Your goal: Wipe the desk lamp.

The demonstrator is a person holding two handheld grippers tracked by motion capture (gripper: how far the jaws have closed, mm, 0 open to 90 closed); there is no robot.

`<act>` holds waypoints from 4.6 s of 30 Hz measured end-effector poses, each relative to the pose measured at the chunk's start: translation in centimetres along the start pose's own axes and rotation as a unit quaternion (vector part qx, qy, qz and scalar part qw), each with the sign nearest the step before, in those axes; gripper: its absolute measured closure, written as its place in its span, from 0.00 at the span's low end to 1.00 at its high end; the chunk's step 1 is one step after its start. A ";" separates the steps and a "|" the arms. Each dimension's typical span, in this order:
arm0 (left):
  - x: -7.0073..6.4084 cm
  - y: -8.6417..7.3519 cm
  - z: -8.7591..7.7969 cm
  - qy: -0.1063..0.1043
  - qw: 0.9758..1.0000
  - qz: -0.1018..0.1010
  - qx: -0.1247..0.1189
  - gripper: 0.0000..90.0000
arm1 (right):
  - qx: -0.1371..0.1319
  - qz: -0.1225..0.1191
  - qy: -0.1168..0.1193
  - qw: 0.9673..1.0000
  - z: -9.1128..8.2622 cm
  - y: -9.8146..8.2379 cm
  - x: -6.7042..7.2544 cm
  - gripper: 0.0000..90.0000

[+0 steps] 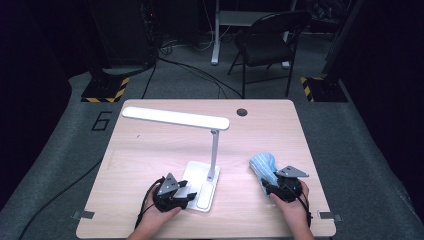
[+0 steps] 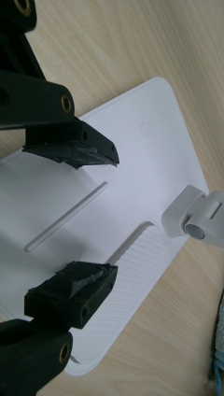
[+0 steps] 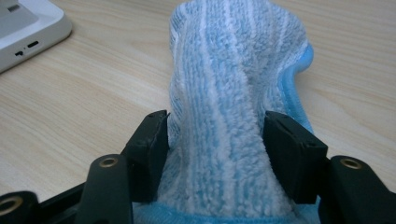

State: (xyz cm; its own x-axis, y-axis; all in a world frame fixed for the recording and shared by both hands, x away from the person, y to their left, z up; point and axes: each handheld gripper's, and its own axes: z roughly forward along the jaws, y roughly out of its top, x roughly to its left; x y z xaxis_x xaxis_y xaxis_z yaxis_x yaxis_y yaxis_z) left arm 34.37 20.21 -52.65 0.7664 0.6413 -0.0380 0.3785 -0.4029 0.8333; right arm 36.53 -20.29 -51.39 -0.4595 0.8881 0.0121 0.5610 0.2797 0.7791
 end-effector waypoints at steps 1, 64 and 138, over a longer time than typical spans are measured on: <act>0.0 0.0 0.0 -0.001 1.000 -0.001 0.000 0.44 | 0.002 0.004 0.001 1.000 0.1 -0.1 0.0 0.46; -2.0 0.4 0.7 -0.029 0.999 0.019 0.001 0.41 | 0.000 -0.018 0.096 0.995 1.4 3.9 6.6 0.69; -2.0 0.5 0.9 -0.030 0.999 0.028 0.001 0.42 | -0.025 -0.050 0.146 0.988 2.4 6.8 11.3 0.74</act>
State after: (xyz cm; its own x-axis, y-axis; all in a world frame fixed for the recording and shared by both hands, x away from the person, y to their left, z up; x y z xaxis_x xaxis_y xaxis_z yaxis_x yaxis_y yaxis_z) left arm 33.48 18.13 -52.61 0.8165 0.5768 -0.0238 0.3340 -0.4384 0.8344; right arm 36.76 -7.46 -47.48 -0.6943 0.7117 0.1070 0.4704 0.3362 0.8159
